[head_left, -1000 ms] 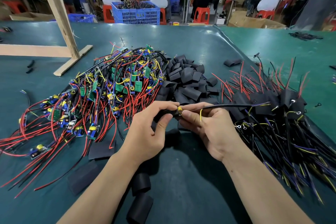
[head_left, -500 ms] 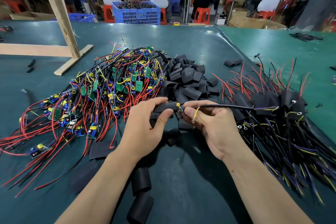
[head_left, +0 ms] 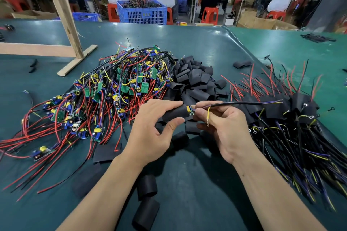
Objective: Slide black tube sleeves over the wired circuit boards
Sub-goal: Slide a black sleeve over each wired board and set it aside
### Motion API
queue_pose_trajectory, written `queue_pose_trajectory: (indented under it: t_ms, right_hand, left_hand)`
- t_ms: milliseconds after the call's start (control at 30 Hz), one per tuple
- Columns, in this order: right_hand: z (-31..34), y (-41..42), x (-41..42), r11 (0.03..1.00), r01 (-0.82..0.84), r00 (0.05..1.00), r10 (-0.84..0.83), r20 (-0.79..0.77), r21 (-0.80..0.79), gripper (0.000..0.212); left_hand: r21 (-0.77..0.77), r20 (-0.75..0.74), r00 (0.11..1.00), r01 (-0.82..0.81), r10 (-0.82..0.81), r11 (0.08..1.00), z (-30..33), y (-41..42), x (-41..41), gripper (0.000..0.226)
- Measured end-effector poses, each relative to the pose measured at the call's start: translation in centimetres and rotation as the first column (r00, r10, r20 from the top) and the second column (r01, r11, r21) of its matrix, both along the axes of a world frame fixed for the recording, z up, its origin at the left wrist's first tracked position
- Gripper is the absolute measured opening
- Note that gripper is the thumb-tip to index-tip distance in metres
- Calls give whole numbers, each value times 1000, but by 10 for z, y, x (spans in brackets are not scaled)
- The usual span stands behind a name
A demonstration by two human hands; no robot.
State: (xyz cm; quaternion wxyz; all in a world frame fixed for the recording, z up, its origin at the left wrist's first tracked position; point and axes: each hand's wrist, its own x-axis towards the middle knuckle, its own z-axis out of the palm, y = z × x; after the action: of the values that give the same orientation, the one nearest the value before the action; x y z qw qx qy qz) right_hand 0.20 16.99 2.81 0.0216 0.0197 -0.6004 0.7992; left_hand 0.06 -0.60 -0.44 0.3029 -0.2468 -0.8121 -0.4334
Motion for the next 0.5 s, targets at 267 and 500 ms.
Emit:
queue_pose_trajectory:
  t_ms: [267, 500]
  right_hand:
    - [-3, -3, 0, 980, 122, 988, -104, -115, 157, 21]
    - [-3, -4, -2, 998, 55, 998, -55, 19, -27, 17]
  left_hand:
    - [22, 40, 998, 53, -54, 998, -1, 1, 1, 36]
    - [-14, 15, 1000, 25, -25, 1000, -1, 2, 1, 40]
